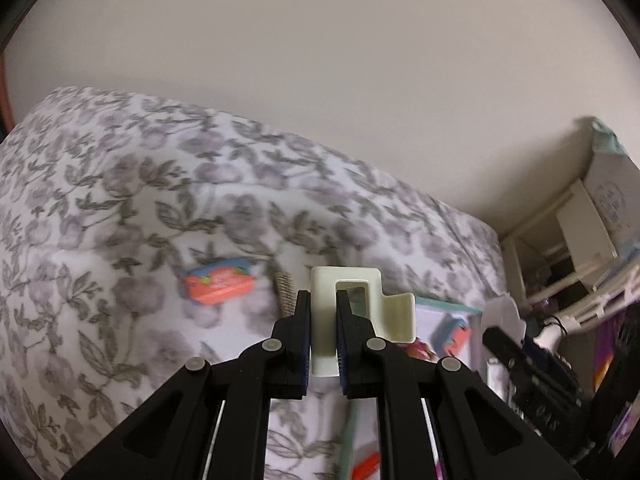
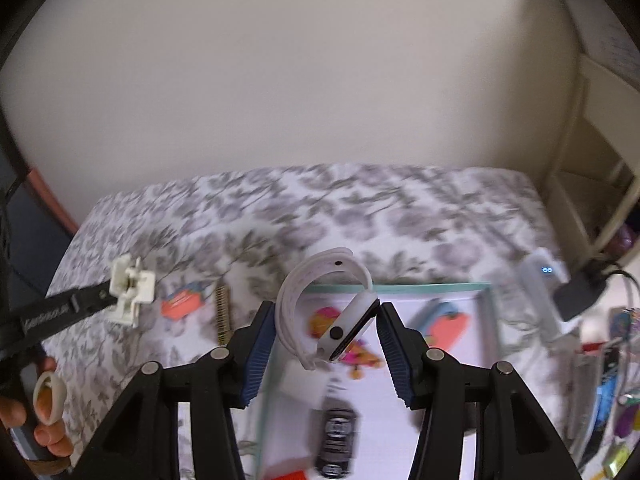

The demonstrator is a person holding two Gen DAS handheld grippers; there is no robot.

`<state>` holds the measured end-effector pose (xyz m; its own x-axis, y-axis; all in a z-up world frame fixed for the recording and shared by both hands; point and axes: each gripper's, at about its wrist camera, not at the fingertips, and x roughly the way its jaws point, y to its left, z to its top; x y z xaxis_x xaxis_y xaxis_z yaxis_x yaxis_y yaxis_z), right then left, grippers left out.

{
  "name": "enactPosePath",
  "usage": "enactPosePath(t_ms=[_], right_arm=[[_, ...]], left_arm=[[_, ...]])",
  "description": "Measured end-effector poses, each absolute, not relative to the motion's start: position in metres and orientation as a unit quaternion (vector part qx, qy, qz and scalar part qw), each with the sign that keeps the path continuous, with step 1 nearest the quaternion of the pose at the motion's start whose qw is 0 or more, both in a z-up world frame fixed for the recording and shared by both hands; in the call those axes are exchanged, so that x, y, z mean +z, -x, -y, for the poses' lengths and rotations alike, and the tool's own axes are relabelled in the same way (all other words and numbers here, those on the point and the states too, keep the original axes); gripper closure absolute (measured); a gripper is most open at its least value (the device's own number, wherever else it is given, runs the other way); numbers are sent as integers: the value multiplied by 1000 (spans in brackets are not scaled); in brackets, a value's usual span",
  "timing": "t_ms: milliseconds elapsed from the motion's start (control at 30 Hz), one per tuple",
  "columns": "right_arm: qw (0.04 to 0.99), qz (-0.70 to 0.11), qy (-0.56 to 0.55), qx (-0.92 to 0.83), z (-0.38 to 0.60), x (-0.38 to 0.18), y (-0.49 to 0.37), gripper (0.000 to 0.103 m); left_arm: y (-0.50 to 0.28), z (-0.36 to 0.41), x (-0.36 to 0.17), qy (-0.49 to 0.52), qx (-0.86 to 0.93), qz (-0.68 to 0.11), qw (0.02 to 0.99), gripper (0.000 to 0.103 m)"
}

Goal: Organize rigid objects
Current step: 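Lift the hair clip and watch band and carry both over the tray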

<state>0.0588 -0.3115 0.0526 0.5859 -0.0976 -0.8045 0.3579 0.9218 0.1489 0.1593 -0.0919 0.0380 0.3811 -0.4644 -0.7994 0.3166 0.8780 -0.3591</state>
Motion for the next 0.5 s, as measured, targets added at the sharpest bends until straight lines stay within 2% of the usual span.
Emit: enactPosePath(t_ms=[167, 500], right_arm=[[870, -433, -170, -161, 346, 52, -42, 49], [829, -489, -192, -190, 371, 0, -38, 49]], left_arm=[[-143, 125, 36, 45, -264, -511, 817, 92], [-112, 188, -2, -25, -276, -541, 794, 92]])
